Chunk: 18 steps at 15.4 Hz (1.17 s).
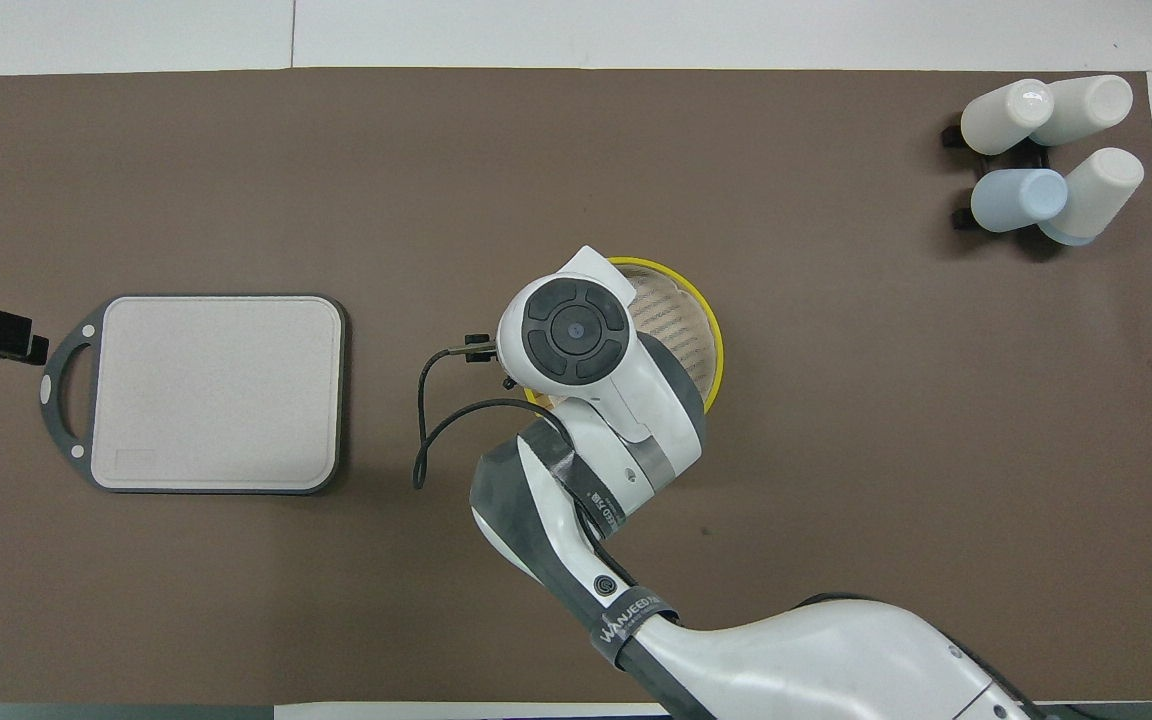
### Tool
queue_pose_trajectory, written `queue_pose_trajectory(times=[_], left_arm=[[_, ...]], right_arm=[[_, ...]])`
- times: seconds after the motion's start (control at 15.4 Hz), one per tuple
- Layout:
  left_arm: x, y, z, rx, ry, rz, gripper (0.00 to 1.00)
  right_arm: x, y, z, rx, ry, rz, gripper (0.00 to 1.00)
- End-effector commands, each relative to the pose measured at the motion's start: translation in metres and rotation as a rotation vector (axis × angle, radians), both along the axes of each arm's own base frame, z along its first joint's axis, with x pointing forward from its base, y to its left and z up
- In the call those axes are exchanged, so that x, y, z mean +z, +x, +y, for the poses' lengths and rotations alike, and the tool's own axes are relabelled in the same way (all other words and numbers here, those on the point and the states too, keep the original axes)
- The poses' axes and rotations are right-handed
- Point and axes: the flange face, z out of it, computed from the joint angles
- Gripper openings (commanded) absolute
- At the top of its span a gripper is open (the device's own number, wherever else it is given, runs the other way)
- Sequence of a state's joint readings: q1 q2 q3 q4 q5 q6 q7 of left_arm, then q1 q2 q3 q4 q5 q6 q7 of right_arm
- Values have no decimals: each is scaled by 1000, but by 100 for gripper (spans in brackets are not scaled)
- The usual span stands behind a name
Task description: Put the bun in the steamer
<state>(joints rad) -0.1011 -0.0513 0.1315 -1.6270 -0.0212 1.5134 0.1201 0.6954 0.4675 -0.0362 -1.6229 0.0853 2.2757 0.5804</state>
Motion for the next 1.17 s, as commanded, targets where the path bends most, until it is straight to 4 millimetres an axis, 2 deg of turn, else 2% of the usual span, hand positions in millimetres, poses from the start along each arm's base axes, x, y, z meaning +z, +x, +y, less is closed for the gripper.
queue_pose_trajectory(times=[0.0, 0.06, 0.26, 0.32, 0.45, 0.58, 0.71, 0.78, 0.91, 1.04, 1.1], left_arm=[[4, 3, 1, 14, -5, 16, 100], [3, 3, 1, 14, -5, 16, 100], [4, 3, 2, 14, -3, 15, 100], [3, 3, 2, 14, -2, 15, 100], [4, 3, 2, 14, -1, 8, 100], [3, 4, 1, 14, 2, 7, 100], [3, 4, 0, 11, 2, 7, 100], [3, 4, 0, 10, 2, 7, 100], [2, 4, 0, 7, 7, 9, 100], [2, 3, -1, 3, 6, 12, 100], [2, 3, -2, 0, 8, 12, 100]], right_arm=[[25, 17, -9, 15, -31, 11, 100], [40, 23, -18, 10, -36, 15, 100], [98, 29, -87, -16, -70, 71, 100], [118, 26, -108, -9, -86, 101, 100], [157, 15, -169, 20, -128, 195, 100], [180, -3, -217, 82, -137, 247, 100], [197, -20, -266, 116, -122, 236, 100], [199, -31, -282, 148, -118, 240, 100], [197, -25, -313, 177, -114, 240, 100], [196, -19, -331, 223, -120, 225, 100], [196, -17, -334, 228, -121, 218, 100]])
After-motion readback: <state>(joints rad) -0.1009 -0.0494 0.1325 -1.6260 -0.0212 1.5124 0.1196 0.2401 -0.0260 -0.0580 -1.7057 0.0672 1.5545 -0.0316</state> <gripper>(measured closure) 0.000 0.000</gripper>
